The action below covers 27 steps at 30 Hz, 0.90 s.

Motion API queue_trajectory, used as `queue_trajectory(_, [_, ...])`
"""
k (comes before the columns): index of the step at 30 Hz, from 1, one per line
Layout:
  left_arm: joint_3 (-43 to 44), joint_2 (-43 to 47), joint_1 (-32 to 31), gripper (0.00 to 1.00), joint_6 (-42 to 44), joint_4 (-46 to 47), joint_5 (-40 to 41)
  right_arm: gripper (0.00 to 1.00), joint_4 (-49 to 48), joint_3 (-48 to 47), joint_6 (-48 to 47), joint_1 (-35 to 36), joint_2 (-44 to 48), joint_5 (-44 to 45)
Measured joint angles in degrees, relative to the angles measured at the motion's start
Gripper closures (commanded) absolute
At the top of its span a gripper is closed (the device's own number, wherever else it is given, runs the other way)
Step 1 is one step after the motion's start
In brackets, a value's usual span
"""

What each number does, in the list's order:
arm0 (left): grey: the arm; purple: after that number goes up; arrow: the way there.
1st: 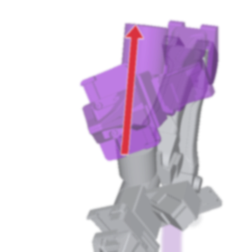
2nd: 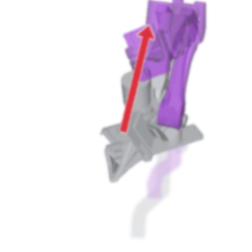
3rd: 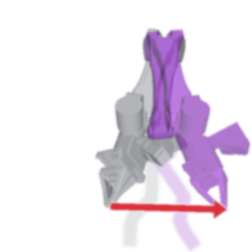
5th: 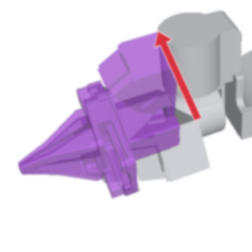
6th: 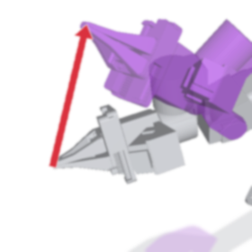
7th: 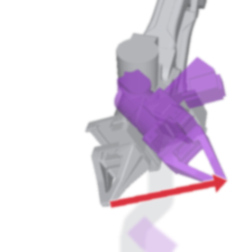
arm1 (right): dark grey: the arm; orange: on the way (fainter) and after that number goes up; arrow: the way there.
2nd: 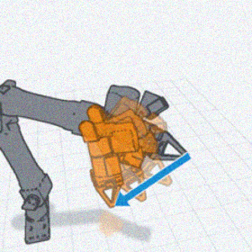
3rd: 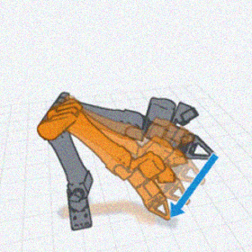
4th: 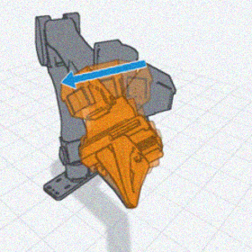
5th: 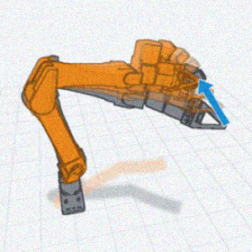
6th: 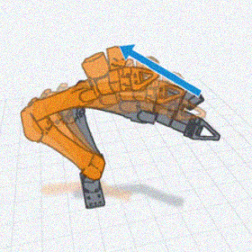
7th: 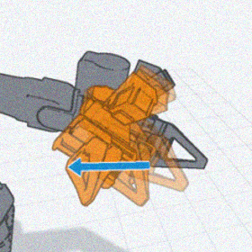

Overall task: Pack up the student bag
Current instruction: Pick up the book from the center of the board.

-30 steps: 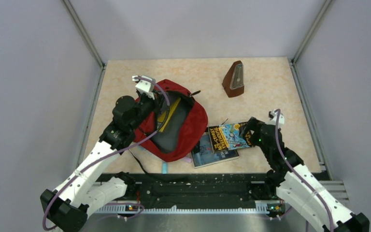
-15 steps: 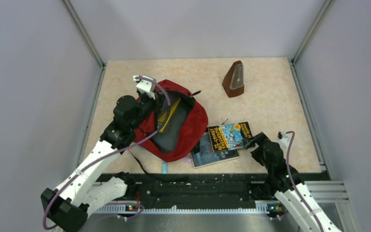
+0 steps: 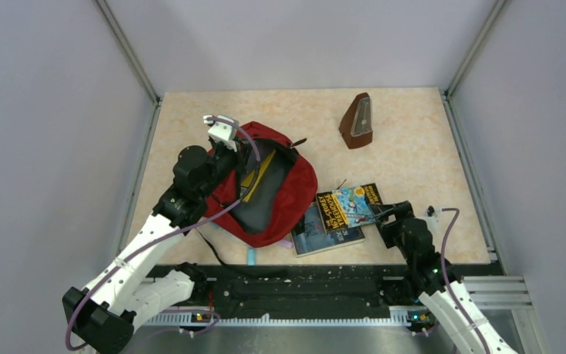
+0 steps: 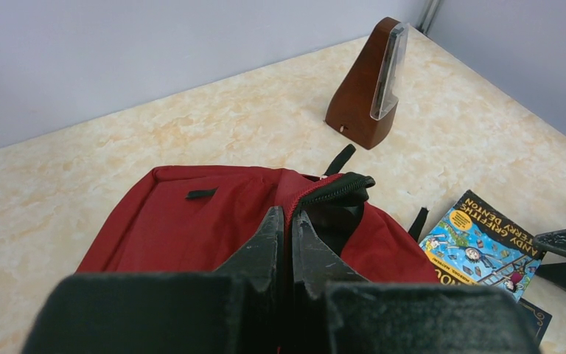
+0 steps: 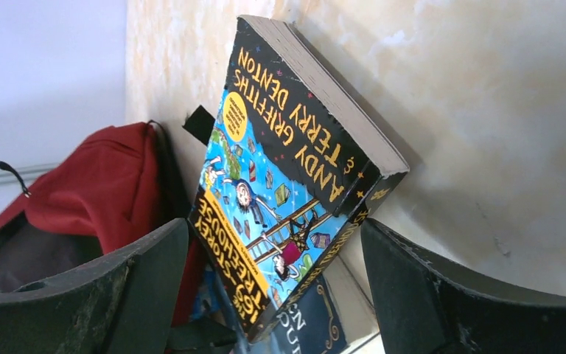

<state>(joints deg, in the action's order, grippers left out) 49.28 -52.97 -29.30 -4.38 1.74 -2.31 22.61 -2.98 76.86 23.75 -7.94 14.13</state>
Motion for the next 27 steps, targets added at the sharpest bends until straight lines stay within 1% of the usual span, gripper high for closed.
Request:
queue_trajectory(6, [0.00,0.00,0.00,1.00,0.02,0.00,0.02,0.16,-4.63,0.63,2.93,0.00,-3.61,0.00])
queue_trajectory(11, [0.00,0.00,0.00,1.00,0.02,0.00,0.02,0.15,-7.30,1.01,3.43,0.00,-10.69,0.24])
queue_trajectory(18, [0.00,0.02,0.00,1.00,0.04,0.00,0.04,0.15,-18.97,1.49,4.42,0.00,-20.85,0.26])
queue_trajectory(27, [0.00,0.35,0.00,1.00,0.09,-0.02,0.07,0.23,-35.21,2.51,3.21,0.00,-33.16,0.55])
